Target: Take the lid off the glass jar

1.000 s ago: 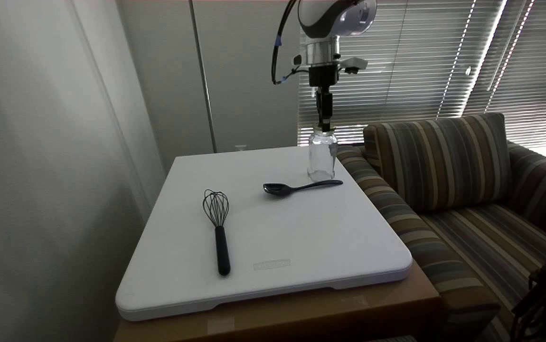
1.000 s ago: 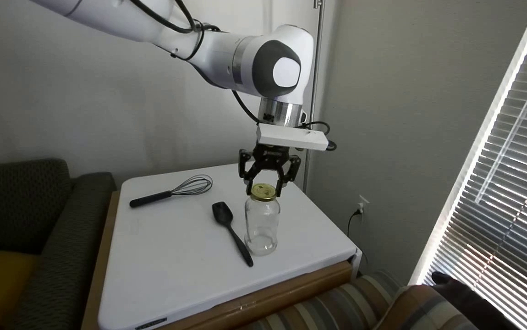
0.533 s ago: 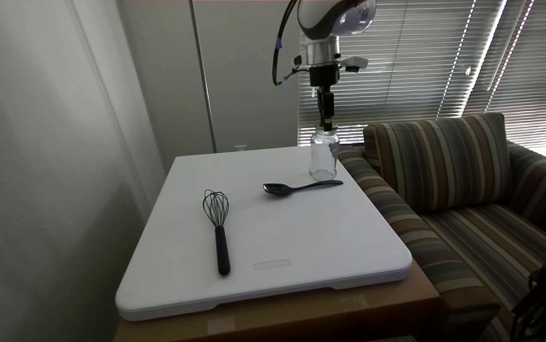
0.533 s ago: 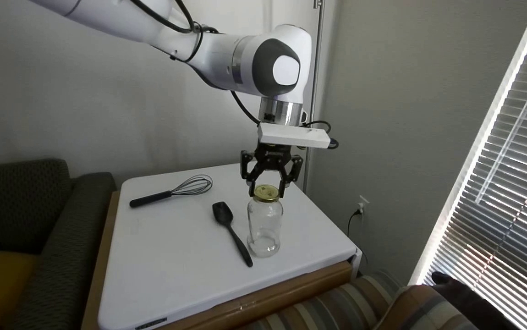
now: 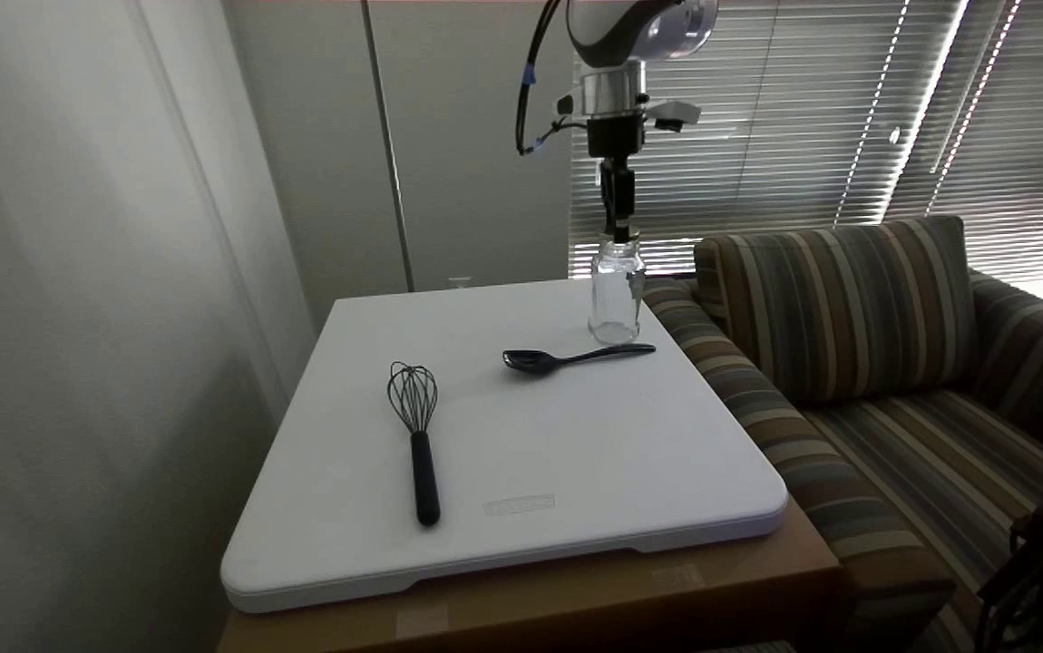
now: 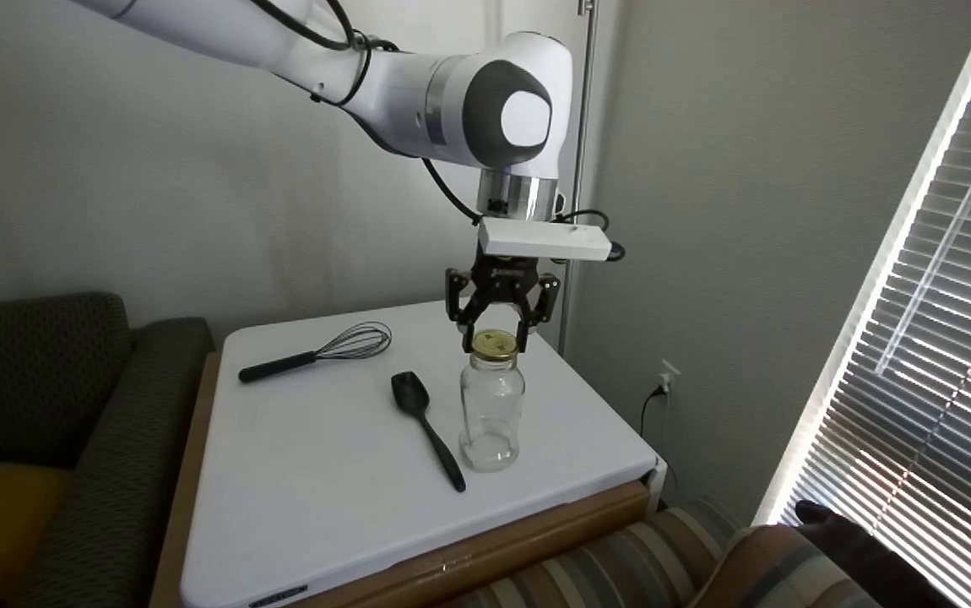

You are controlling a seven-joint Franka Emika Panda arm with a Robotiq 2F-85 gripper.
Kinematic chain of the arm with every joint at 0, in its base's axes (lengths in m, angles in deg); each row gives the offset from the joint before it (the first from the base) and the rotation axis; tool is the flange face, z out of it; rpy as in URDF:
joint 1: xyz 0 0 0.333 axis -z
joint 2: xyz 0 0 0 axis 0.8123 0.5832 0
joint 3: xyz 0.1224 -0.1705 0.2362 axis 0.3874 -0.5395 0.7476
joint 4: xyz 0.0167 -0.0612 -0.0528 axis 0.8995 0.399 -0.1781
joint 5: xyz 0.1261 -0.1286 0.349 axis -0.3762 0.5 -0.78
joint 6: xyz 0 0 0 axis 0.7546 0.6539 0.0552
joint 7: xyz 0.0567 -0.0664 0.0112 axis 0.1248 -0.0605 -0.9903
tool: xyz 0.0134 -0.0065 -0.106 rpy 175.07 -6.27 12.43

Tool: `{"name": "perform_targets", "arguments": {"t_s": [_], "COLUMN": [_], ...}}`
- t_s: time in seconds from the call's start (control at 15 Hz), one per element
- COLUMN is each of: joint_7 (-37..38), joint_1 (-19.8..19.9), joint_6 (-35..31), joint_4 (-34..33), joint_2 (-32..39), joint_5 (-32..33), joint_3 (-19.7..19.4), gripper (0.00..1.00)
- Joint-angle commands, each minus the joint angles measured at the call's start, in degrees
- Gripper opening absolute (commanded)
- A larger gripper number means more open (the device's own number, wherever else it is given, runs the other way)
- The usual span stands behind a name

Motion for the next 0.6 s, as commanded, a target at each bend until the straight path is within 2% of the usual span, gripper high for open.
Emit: {"name": "perform_targets", "arguments": {"t_s": [0.0, 0.53], "joint_7": [-4.0, 2.0], "joint_1": [1.2, -1.6], "joint_6": [2.3, 0.5], "joint_4": [-0.9, 2.6], "joint_2": [-0.9, -5.5], "joint_5": [-1.1, -1.5], "joint_3": [1.4, 1.9], "gripper": [0.47, 0.47]}}
